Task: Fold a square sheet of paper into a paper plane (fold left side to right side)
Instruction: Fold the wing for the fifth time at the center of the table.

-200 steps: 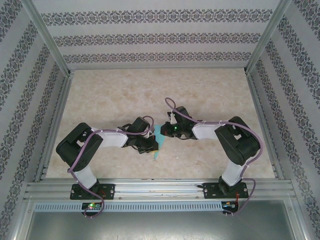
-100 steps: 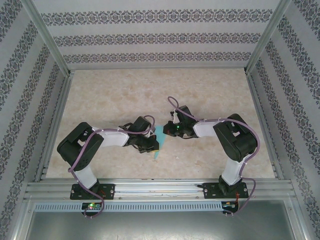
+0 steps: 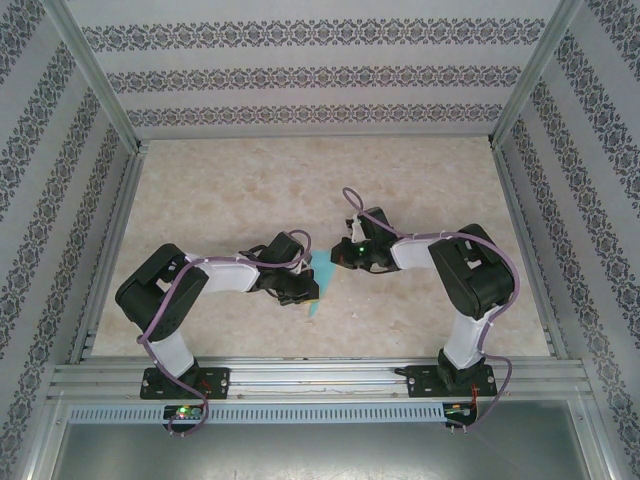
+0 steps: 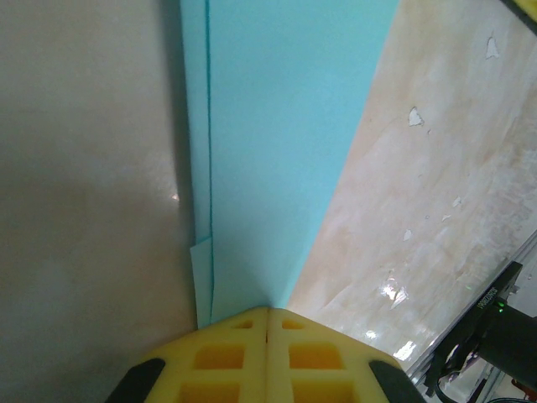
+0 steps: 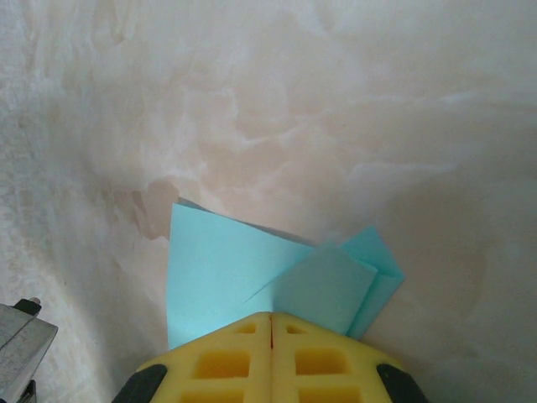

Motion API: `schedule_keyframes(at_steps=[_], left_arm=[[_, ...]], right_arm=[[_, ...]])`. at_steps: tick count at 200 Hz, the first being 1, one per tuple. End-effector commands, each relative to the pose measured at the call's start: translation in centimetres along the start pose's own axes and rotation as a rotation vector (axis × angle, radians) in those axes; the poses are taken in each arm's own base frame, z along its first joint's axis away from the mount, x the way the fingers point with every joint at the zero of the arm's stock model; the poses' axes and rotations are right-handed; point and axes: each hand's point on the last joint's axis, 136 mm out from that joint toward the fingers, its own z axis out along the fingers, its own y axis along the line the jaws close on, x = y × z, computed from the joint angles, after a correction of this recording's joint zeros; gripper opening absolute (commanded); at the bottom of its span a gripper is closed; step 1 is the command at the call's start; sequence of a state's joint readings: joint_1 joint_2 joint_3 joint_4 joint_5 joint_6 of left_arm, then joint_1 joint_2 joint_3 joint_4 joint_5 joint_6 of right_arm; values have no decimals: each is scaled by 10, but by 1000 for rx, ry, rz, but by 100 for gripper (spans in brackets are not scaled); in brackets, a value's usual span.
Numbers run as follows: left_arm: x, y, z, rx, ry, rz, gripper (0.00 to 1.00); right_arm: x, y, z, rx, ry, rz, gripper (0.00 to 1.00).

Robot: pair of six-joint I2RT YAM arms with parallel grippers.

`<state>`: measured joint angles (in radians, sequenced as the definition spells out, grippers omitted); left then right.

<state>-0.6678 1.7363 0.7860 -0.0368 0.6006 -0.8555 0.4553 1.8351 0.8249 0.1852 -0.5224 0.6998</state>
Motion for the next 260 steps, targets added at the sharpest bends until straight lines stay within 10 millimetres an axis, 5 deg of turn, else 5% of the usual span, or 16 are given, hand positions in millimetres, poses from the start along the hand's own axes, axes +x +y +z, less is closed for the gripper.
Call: schedule_keyframes(at_steps=[1, 74, 122, 171, 211, 260], left_arm=[[42, 80, 10, -291, 109, -111, 0], [41, 79, 10, -288, 110, -106, 0], [41, 80, 10, -283, 100, -108, 0], [41, 79, 10, -281, 98, -103, 0], [41, 78, 10, -280, 99, -104, 0], [41, 78, 10, -283, 96, -102, 0]], right_arm=[[-31, -34, -4, 98, -84, 27, 0], [-60, -46, -15, 100, -135, 67, 0], [-68, -21, -42, 54, -186, 38, 0], [-25, 12, -53, -11, -150, 56, 0], [22, 35, -32, -59, -67, 98, 0], [50, 46, -7, -65, -11, 157, 0]])
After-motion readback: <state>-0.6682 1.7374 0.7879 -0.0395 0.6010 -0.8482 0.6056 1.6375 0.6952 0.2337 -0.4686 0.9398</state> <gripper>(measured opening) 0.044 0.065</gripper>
